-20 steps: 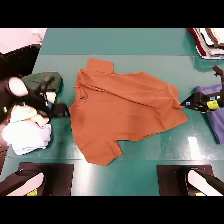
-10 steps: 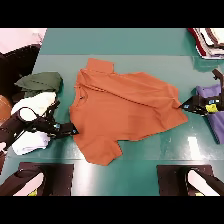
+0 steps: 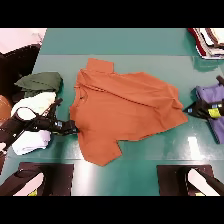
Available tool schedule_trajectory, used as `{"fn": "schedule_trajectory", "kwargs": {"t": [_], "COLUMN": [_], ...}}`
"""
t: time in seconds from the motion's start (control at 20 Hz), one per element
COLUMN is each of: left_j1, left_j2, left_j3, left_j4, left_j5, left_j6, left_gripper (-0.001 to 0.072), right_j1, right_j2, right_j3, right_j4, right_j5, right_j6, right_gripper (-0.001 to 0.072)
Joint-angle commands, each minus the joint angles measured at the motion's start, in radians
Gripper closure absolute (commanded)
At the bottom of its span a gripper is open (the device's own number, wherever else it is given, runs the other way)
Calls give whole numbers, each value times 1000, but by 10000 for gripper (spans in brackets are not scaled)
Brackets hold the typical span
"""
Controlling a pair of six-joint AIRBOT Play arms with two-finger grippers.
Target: Fold the shirts.
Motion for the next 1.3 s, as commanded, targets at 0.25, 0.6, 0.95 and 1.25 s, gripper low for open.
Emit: {"fn": "schedule_trajectory", "kwargs": {"t": [0.25,0.6,0.95,1.25], "left_j1": [1,1,1,1], "left_j2": [1,1,1,1], "left_j3": [124,124,125,124], "left_j4": [-25,-24,-25,-24], "left_j5": [-18,-16,-20,-31], "left_j6": [19,19,16,17], "left_gripper": [682,683,682,682], "right_j1": [-283,-123,103,212], "right_j2": [26,-191,-304,-348], "right_j3": [-322,-215,0,230], "right_j4": [-14,115,109,100], "right_j5": [-161,-249,-292,-227], "right_j6": [-4,-42,-41,-40], "right_gripper": [400,394,697,158]}}
